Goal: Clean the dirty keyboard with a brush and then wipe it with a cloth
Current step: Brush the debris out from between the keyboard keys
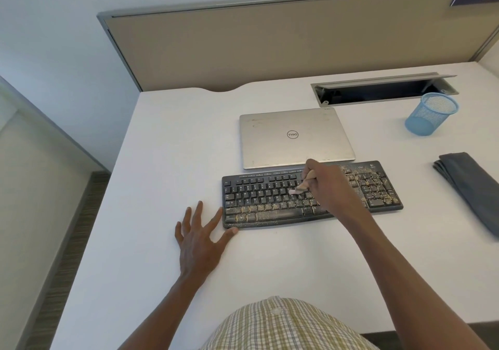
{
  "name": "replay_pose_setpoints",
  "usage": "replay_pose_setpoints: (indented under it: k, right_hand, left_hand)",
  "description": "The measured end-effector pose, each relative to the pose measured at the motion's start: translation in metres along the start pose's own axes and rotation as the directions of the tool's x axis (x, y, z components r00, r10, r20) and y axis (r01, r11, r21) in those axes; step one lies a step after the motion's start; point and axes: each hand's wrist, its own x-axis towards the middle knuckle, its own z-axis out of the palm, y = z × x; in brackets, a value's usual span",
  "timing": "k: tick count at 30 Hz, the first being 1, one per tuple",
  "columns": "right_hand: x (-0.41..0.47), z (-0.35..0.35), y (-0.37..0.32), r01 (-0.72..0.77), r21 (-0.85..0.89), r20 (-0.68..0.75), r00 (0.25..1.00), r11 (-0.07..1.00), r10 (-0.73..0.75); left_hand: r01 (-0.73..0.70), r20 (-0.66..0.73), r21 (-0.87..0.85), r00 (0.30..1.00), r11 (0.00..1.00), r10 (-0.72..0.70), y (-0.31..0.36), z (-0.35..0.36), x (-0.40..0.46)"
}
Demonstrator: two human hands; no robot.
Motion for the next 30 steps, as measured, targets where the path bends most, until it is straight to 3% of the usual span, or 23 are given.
replay_pose_setpoints:
  k: [3,10,17,22,27,30]
  right_hand:
    - [-0.001,-0.009,0.011,-0.051,-0.027,-0.019,0.999,0.998,0.051]
    - [-0.003,-0.001,-0.006,0.083,0.027,-0.020,0.996,0.996,-0.082]
    - [-0.004,-0.007,0.014,-0.049,-0.119,-0.060,0.997,0.992,0.042]
    - [-0.005,-0.009,-0.002,0.035,-0.029,-0.040,0.999,0.999,-0.036]
    - [-0.008,-0.018,0.011,-0.104,-0.034,-0.067,0.993,0.994,0.102]
    - [-0.010,-0.026,0.009,-0.162,0.084,-0.151,0.973,0.983,0.174]
  left_hand:
    - [-0.005,-0.006,0.003,1.000,1.000,0.005,-0.001,0.002,0.000]
    - [-0.005,-0.010,0.000,1.000,1.000,0.005,0.000,0.001,0.000]
    - [-0.006,-0.008,0.007,1.000,1.000,0.006,0.000,0.001,0.000]
    - [0.000,-0.003,-0.002,1.000,1.000,0.000,0.001,0.000,0.000]
    - [0.005,0.010,0.012,1.000,1.000,-0.005,0.002,-0.002,0.000]
    - [0.002,0.007,0.005,1.000,1.000,-0.002,0.001,-0.001,0.000]
